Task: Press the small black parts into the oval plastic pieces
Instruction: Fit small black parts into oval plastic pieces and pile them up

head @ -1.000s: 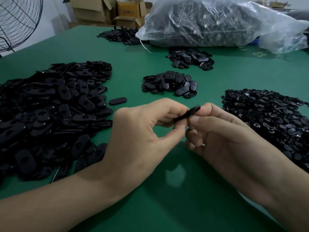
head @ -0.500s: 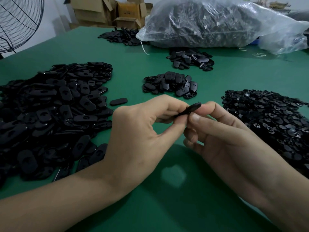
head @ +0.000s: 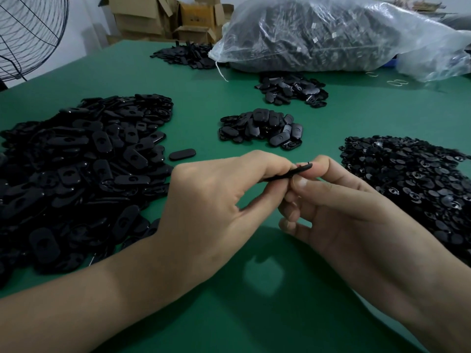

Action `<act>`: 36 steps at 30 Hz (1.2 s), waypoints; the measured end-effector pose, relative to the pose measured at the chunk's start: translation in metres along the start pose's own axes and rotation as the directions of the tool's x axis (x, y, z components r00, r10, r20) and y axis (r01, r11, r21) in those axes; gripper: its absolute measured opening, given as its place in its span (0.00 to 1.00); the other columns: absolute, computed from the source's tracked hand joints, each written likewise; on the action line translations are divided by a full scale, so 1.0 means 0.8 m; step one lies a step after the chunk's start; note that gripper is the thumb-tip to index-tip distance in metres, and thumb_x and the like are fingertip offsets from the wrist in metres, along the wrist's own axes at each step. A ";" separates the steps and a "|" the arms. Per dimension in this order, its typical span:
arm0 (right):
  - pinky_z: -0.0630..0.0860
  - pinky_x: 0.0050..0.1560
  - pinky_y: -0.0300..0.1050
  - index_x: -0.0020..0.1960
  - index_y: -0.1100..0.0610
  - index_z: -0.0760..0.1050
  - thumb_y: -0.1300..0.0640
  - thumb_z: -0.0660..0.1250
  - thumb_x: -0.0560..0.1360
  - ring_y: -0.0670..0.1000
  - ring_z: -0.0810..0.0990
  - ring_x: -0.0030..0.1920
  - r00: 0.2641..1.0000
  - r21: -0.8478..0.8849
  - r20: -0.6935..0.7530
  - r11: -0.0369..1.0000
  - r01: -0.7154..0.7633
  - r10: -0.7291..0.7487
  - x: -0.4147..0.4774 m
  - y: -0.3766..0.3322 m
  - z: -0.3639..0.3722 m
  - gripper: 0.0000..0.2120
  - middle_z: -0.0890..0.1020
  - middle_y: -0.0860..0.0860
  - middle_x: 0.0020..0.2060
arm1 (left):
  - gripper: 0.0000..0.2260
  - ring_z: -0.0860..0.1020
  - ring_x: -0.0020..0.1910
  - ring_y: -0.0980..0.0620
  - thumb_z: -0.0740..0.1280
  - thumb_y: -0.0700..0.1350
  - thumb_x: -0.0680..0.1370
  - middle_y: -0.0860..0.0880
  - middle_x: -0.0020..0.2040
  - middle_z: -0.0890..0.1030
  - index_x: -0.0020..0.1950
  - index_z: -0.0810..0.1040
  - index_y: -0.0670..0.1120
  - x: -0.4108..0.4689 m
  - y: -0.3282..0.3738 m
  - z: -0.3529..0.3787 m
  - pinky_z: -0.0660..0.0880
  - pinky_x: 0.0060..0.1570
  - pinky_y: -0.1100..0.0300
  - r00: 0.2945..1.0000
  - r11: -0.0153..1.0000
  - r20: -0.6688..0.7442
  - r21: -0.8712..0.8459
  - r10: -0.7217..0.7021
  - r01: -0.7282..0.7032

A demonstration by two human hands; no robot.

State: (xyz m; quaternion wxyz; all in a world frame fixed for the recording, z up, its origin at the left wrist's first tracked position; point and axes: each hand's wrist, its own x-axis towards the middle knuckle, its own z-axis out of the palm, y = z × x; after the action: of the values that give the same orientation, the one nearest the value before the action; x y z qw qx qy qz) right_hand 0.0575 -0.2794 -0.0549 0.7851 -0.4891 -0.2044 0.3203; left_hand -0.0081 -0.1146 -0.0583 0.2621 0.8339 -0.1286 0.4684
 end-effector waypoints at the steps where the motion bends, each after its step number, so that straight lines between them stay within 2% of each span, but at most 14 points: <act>1: 0.75 0.39 0.42 0.40 0.51 0.76 0.59 0.78 0.65 0.50 0.78 0.34 1.000 -0.003 0.008 1.000 -0.001 0.001 0.000 0.000 0.000 0.11 0.80 0.52 0.37 | 0.03 0.83 0.46 0.61 0.73 0.40 0.80 0.54 0.44 0.87 0.51 0.87 0.43 0.000 -0.001 0.000 0.79 0.48 0.67 1.000 1.000 0.000 0.004 0.011 -0.011; 4: 0.74 0.38 0.42 0.40 0.51 0.76 0.58 0.77 0.64 0.50 0.77 0.34 1.000 -0.015 0.005 1.000 -0.009 0.009 0.000 -0.001 0.000 0.10 0.80 0.52 0.36 | 0.03 0.82 0.44 0.60 0.74 0.40 0.79 0.54 0.43 0.87 0.51 0.87 0.43 -0.002 -0.004 0.000 0.77 0.44 0.66 0.999 0.998 -0.007 0.044 0.048 -0.048; 8: 0.73 0.38 0.43 0.40 0.52 0.74 0.58 0.75 0.66 0.50 0.77 0.34 1.000 -0.027 -0.003 1.000 -0.006 0.006 0.001 -0.002 0.000 0.10 0.79 0.52 0.36 | 0.03 0.82 0.45 0.60 0.74 0.39 0.78 0.54 0.43 0.87 0.50 0.87 0.43 -0.002 -0.005 0.001 0.76 0.45 0.69 0.998 0.996 0.006 0.067 0.055 -0.056; 12: 0.73 0.41 0.44 0.42 0.54 0.74 0.61 0.73 0.71 0.51 0.77 0.36 0.994 -0.186 -0.021 0.978 0.099 -0.104 0.002 -0.006 -0.003 0.08 0.80 0.57 0.38 | 0.03 0.84 0.45 0.63 0.75 0.37 0.77 0.55 0.43 0.87 0.48 0.87 0.43 -0.001 -0.004 0.004 0.77 0.50 0.69 0.995 0.995 0.060 -0.051 -0.082 0.085; 14: 0.75 0.41 0.44 0.43 0.57 0.75 0.63 0.74 0.73 0.52 0.78 0.36 0.973 -0.354 -0.035 0.913 0.201 -0.228 0.002 -0.008 -0.005 0.08 0.82 0.57 0.38 | 0.03 0.85 0.44 0.61 0.75 0.37 0.76 0.54 0.41 0.87 0.47 0.86 0.43 0.000 -0.003 0.005 0.80 0.50 0.64 0.975 0.971 0.114 -0.130 -0.189 0.203; 17: 0.78 0.38 0.42 0.43 0.58 0.76 0.59 0.73 0.76 0.51 0.80 0.34 0.931 -0.557 -0.012 0.776 0.297 -0.365 0.002 -0.009 -0.007 0.07 0.83 0.54 0.34 | 0.02 0.86 0.42 0.60 0.75 0.38 0.75 0.55 0.40 0.87 0.45 0.86 0.44 0.001 -0.003 0.008 0.81 0.48 0.64 0.927 0.906 0.184 -0.219 -0.327 0.363; 19: 0.78 0.36 0.41 0.42 0.57 0.77 0.56 0.73 0.77 0.50 0.81 0.33 0.913 -0.640 0.019 0.697 0.324 -0.407 0.002 -0.010 -0.007 0.08 0.83 0.54 0.34 | 0.03 0.86 0.40 0.60 0.76 0.38 0.75 0.55 0.40 0.87 0.44 0.86 0.44 0.001 -0.005 0.009 0.82 0.46 0.64 0.894 0.859 0.235 -0.267 -0.381 0.436; 23: 0.78 0.34 0.40 0.41 0.57 0.77 0.52 0.72 0.76 0.48 0.81 0.31 0.894 -0.746 0.034 0.584 0.320 -0.447 0.005 -0.010 -0.010 0.10 0.84 0.49 0.32 | 0.02 0.87 0.43 0.54 0.75 0.38 0.76 0.51 0.42 0.88 0.48 0.85 0.42 0.001 -0.008 0.011 0.84 0.49 0.56 0.810 0.726 0.374 -0.373 -0.451 0.577; 25: 0.77 0.34 0.42 0.41 0.57 0.77 0.51 0.71 0.76 0.49 0.80 0.31 0.900 -0.725 0.004 0.618 0.303 -0.436 0.008 -0.009 -0.012 0.11 0.83 0.50 0.32 | 0.07 0.87 0.44 0.55 0.74 0.38 0.77 0.52 0.43 0.88 0.54 0.84 0.44 0.004 -0.007 0.011 0.83 0.51 0.58 0.813 0.735 0.393 -0.370 -0.430 0.568; 27: 0.76 0.34 0.40 0.41 0.56 0.78 0.49 0.70 0.75 0.50 0.79 0.30 0.910 -0.672 -0.032 0.683 0.286 -0.413 0.010 -0.009 -0.017 0.11 0.83 0.53 0.32 | 0.18 0.86 0.45 0.58 0.76 0.40 0.76 0.55 0.44 0.88 0.65 0.80 0.50 0.011 -0.007 0.008 0.81 0.53 0.64 0.829 0.795 0.428 -0.325 -0.360 0.513; 29: 0.75 0.34 0.38 0.41 0.55 0.79 0.47 0.70 0.75 0.49 0.78 0.30 0.922 -0.625 -0.062 0.735 0.263 -0.382 0.011 -0.009 -0.022 0.11 0.83 0.54 0.32 | 0.26 0.86 0.46 0.58 0.78 0.42 0.74 0.56 0.45 0.87 0.71 0.77 0.52 0.018 -0.011 0.002 0.79 0.54 0.66 0.822 0.844 0.493 -0.278 -0.284 0.459; 33: 0.73 0.35 0.38 0.42 0.54 0.80 0.47 0.69 0.76 0.49 0.78 0.30 0.945 -0.598 -0.088 0.775 0.203 -0.315 0.014 -0.008 -0.027 0.11 0.83 0.54 0.33 | 0.23 0.85 0.43 0.61 0.81 0.45 0.70 0.57 0.42 0.87 0.64 0.83 0.50 0.034 -0.019 -0.003 0.80 0.51 0.66 0.831 0.905 0.503 -0.194 -0.239 0.378; 35: 0.73 0.36 0.42 0.45 0.53 0.82 0.48 0.68 0.79 0.49 0.79 0.32 0.932 -0.661 -0.135 0.731 0.168 -0.336 0.016 -0.008 -0.031 0.10 0.84 0.52 0.36 | 0.22 0.85 0.42 0.63 0.81 0.52 0.69 0.59 0.42 0.87 0.62 0.84 0.53 0.046 -0.030 -0.004 0.81 0.49 0.66 0.837 0.915 0.473 -0.140 -0.274 0.378; 36: 0.74 0.36 0.43 0.46 0.51 0.82 0.48 0.67 0.80 0.49 0.80 0.33 0.918 -0.726 -0.154 0.671 0.146 -0.366 0.017 -0.009 -0.035 0.09 0.84 0.50 0.37 | 0.22 0.85 0.43 0.63 0.80 0.55 0.68 0.60 0.43 0.87 0.61 0.85 0.54 0.054 -0.040 -0.003 0.80 0.48 0.68 0.836 0.915 0.453 -0.095 -0.311 0.392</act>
State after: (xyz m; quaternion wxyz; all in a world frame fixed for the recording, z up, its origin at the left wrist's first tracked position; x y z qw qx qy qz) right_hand 0.0871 -0.2903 -0.0608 0.5980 -0.7570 -0.2618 0.0292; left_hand 0.0276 -0.0854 -0.0303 0.3851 0.8975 -0.0699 0.2033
